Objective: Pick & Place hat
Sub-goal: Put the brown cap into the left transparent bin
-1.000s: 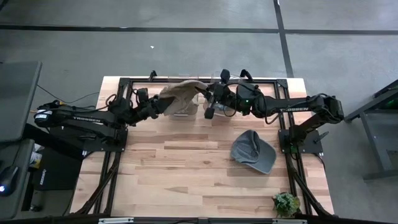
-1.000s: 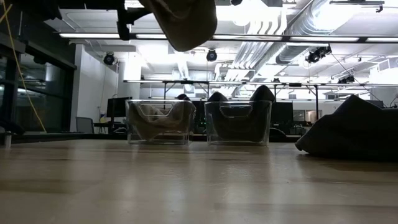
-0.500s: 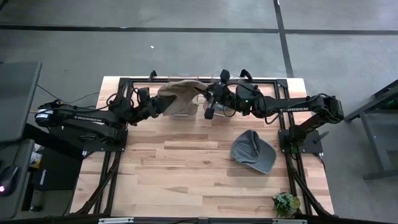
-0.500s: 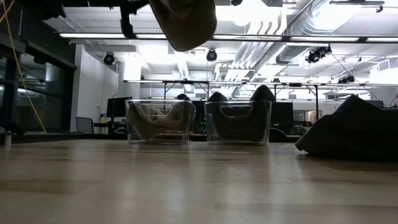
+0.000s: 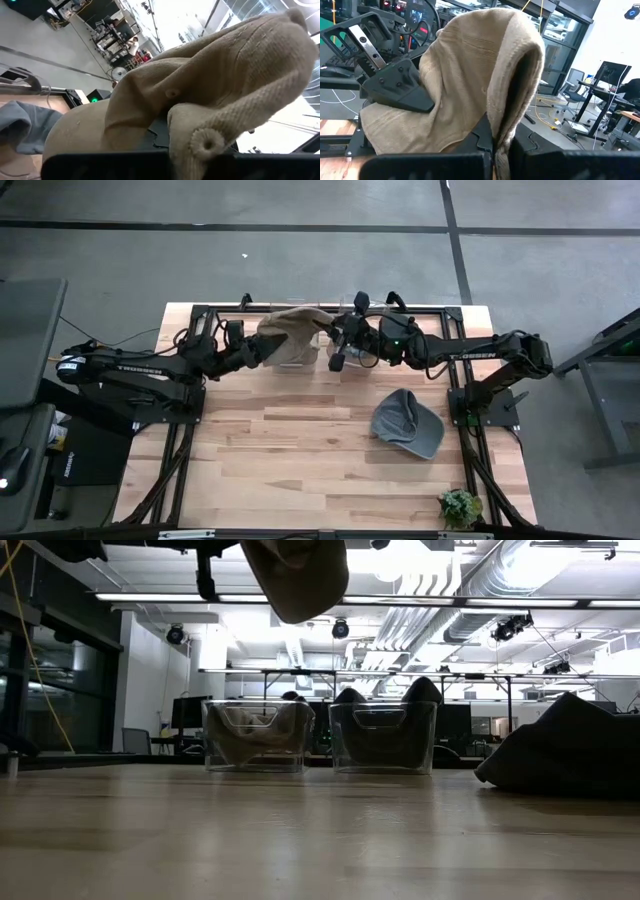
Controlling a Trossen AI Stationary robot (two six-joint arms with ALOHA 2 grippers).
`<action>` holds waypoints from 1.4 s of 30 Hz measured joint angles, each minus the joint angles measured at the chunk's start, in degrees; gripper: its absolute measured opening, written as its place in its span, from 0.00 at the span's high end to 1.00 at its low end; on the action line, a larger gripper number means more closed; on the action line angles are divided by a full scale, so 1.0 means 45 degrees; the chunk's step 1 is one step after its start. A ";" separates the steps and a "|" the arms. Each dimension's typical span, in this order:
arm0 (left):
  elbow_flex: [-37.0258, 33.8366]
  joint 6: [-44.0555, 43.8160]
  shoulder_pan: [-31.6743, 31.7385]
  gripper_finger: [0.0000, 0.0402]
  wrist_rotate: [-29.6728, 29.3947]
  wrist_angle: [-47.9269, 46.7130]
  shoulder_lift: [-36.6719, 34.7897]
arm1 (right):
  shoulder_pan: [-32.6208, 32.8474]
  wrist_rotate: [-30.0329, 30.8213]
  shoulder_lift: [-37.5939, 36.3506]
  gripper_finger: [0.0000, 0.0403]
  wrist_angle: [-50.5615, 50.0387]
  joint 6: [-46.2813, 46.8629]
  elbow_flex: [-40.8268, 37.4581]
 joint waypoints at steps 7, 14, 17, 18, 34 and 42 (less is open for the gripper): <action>0.0000 0.0164 0.0000 1.00 -0.0317 -0.0056 0.0000 | -0.0005 0.0010 0.0000 0.97 -0.0167 0.0004 0.0000; 0.0000 0.0193 0.0000 1.00 -0.0434 -0.0056 0.0000 | 0.0000 0.0287 -0.0002 0.85 -0.0315 0.0000 0.0000; 0.0000 0.0193 0.0005 1.00 -0.0473 -0.0056 0.0000 | 0.0000 0.0306 -0.0005 0.79 -0.0358 0.0000 0.0000; 0.0000 0.0195 0.0000 1.00 -0.0545 -0.0056 0.0000 | -0.0003 0.0308 -0.0005 0.78 -0.0358 0.0000 0.0000; 0.0000 0.0628 0.0010 1.00 -0.1932 -0.0429 -0.0371 | 0.0000 0.0739 -0.1188 0.52 -0.1717 0.0685 0.0000; 0.0000 0.1010 0.0010 1.00 -0.2294 -0.0612 -0.0653 | 0.0024 0.1289 -0.2802 0.51 -0.3343 0.1113 0.0000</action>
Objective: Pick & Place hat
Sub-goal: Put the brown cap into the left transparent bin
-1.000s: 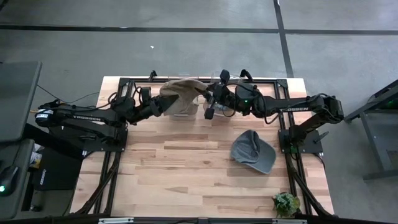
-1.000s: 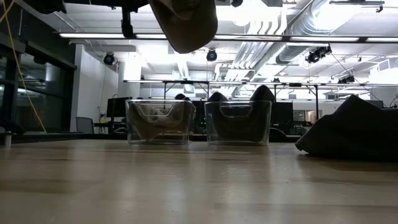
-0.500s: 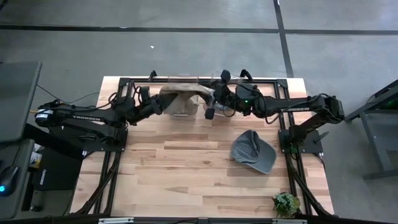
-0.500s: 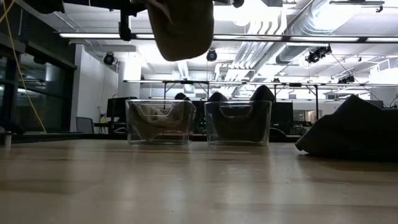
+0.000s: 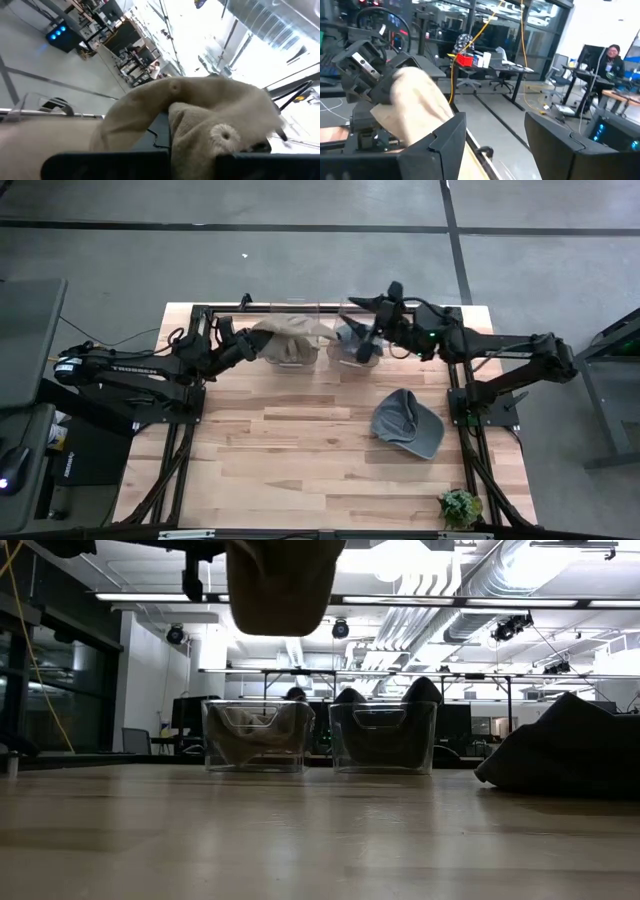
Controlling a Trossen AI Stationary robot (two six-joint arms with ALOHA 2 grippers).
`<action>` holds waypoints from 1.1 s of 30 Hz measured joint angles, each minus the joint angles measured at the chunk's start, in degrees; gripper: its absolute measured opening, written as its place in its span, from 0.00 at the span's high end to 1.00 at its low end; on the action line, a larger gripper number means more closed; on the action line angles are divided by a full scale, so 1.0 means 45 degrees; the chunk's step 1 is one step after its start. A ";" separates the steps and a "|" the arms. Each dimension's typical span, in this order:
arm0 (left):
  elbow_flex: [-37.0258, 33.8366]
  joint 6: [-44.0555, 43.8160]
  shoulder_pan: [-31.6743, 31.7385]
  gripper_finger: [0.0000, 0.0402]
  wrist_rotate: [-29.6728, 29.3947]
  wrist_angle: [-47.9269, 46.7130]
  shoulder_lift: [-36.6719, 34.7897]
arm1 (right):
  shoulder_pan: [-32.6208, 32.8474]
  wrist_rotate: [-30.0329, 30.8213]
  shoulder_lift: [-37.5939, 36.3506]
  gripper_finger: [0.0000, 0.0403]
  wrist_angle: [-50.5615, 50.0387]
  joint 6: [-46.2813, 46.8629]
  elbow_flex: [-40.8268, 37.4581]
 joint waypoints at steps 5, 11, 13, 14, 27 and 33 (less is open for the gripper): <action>0.0000 0.0355 0.0110 1.00 -0.0035 -0.0425 -0.0240 | 0.0185 0.0659 -0.0913 0.51 -0.1626 0.0324 0.0000; 0.0005 0.0240 0.1267 1.00 0.1450 -0.0919 -0.0405 | 0.0644 0.1379 -0.1466 0.51 -0.2597 0.0555 0.0000; 0.0005 0.0130 0.1818 1.00 0.2184 -0.1272 -0.0390 | 0.0754 0.1483 -0.1473 0.51 -0.2724 0.0573 0.0000; 0.0005 0.0095 0.2119 1.00 0.2581 -0.1401 -0.0377 | 0.0805 0.1534 -0.1471 0.51 -0.2783 0.0573 0.0000; -0.0005 -0.1485 0.6007 1.00 0.6624 -0.1999 -0.0352 | 0.0908 0.1581 -0.1400 0.51 -0.3319 0.1233 0.0000; 0.0005 -0.2156 0.7341 1.00 0.8122 -0.1909 0.0282 | 0.0908 0.1752 -0.1395 0.51 -0.3320 0.1238 0.0000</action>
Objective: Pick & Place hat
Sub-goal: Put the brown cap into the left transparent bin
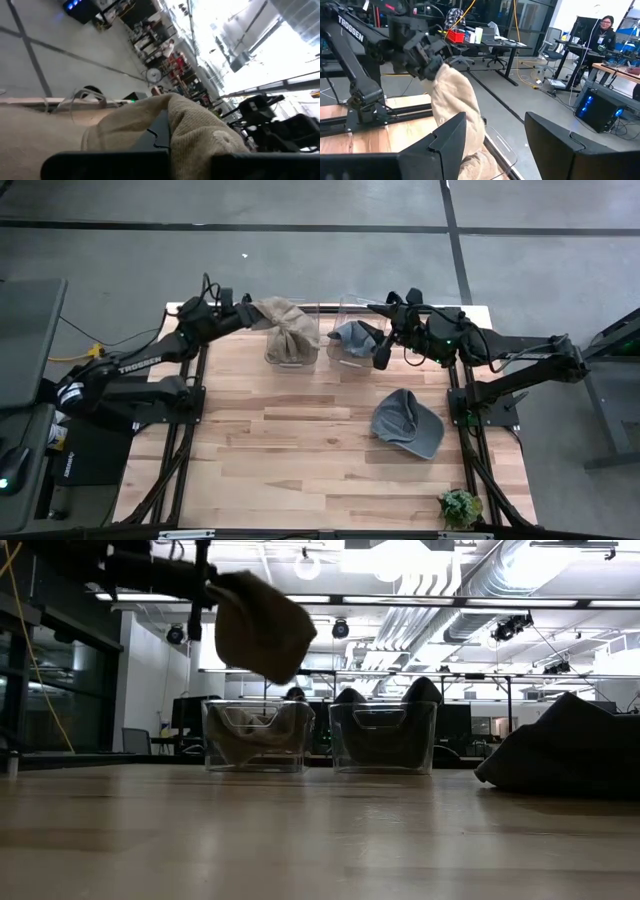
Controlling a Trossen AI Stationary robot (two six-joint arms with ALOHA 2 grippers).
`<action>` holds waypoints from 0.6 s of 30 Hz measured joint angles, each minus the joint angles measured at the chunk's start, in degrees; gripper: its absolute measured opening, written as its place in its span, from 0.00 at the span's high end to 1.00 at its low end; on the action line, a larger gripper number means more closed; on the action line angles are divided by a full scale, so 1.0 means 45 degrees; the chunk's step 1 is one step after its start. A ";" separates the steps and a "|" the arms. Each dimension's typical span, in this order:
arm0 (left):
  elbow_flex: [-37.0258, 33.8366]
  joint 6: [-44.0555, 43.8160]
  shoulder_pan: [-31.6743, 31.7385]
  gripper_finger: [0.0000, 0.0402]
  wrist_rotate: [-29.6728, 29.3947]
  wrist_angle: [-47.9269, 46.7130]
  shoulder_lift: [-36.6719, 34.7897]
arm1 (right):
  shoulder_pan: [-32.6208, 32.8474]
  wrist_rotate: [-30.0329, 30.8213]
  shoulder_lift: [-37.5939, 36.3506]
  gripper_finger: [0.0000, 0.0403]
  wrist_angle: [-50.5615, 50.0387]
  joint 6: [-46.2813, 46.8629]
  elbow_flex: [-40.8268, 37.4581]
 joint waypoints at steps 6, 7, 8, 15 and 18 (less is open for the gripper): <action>-0.0005 -0.0445 0.0532 1.00 0.0753 0.0414 0.1132 | 0.0000 0.0013 0.0000 0.51 0.0000 0.0000 0.0000; -0.0005 -0.0488 0.0527 1.00 0.0753 0.0633 0.1348 | 0.0000 0.0015 0.0000 0.51 0.0000 0.0000 0.0000; -0.0005 -0.0617 0.0519 1.00 0.0738 0.0906 0.1553 | 0.0000 0.0015 0.0000 0.51 0.0000 0.0000 0.0000; -0.0005 -0.1640 0.0518 1.00 0.0092 0.1329 0.2617 | 0.0000 0.0015 0.0005 0.51 0.0000 0.0097 0.0000; -0.0005 -0.1886 0.0518 1.00 -0.0208 0.1281 0.2921 | 0.0000 0.0015 0.0005 0.51 0.0000 0.0097 0.0000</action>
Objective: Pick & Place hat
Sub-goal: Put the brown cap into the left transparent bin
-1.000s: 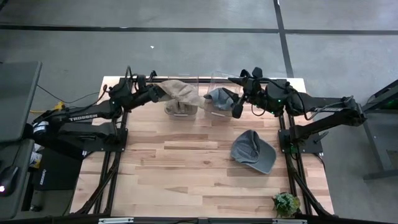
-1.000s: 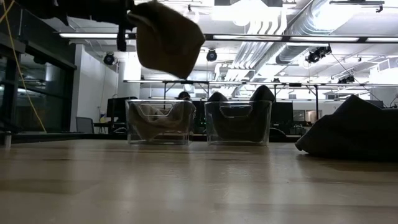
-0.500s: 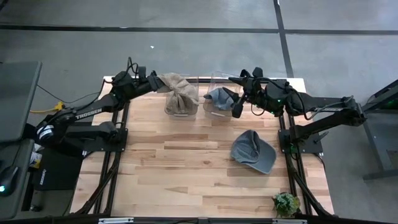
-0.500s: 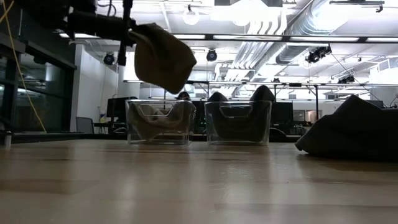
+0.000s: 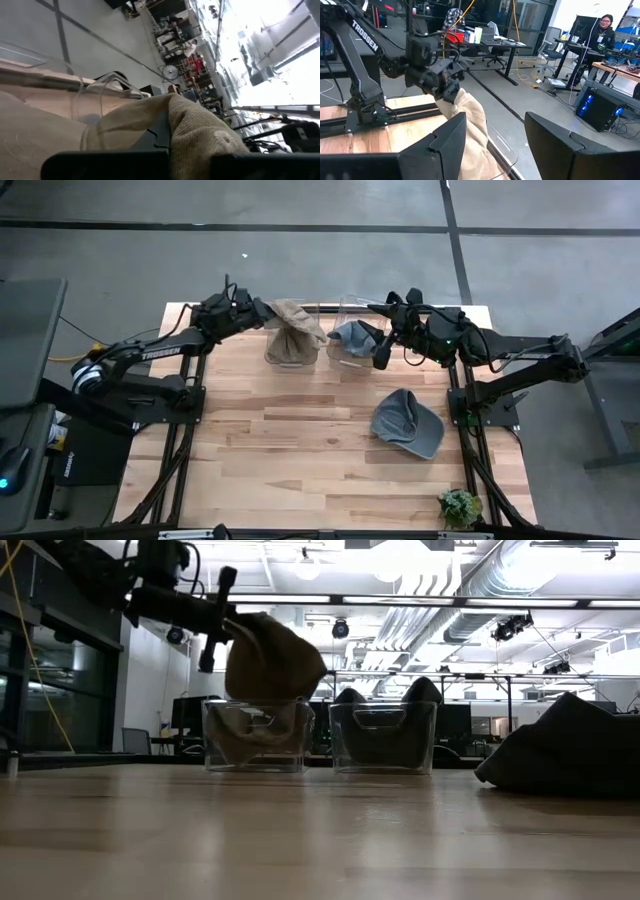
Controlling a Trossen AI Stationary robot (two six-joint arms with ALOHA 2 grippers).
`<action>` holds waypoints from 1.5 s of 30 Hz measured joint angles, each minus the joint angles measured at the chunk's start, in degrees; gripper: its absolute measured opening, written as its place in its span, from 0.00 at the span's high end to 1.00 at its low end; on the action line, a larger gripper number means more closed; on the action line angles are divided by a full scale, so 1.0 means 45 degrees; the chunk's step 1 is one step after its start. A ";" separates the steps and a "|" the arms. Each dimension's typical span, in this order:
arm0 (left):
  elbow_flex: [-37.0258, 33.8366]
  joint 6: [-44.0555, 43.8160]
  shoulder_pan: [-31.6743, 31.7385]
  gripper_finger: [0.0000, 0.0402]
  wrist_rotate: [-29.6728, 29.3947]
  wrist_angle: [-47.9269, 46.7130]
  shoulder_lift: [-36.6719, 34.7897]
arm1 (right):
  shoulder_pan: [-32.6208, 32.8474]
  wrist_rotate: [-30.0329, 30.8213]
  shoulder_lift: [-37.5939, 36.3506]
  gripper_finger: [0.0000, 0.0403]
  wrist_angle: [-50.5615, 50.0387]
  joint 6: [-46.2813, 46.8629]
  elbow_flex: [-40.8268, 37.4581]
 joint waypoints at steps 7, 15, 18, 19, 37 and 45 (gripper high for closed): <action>0.0000 -0.0093 0.0144 1.00 -0.0161 0.0000 0.0694 | 0.0000 0.0000 0.0005 0.51 -0.0035 0.0000 0.0000; 0.0000 -0.0459 0.0141 1.00 -0.0372 -0.0069 0.1389 | 0.0000 0.0000 0.0005 0.51 -0.0285 0.0148 0.0000; 0.0000 -0.0542 0.0141 1.00 -0.0830 -0.0479 0.1463 | 0.0000 -0.0001 0.0005 0.51 -0.0335 0.0238 0.0000; 0.0000 -0.0540 0.0141 1.00 -0.1062 -0.0627 0.1463 | 0.0000 -0.0005 0.0005 0.51 -0.0339 0.0238 0.0000; 0.0000 -0.0065 0.0131 1.00 -0.1934 -0.1819 0.1463 | 0.0000 -0.0005 0.0005 0.51 -0.0379 0.0243 0.0000; 0.0000 0.0674 0.0131 0.90 -0.1905 -0.1896 0.1041 | -0.0003 -0.0008 0.0005 0.51 -0.0469 0.0377 0.0000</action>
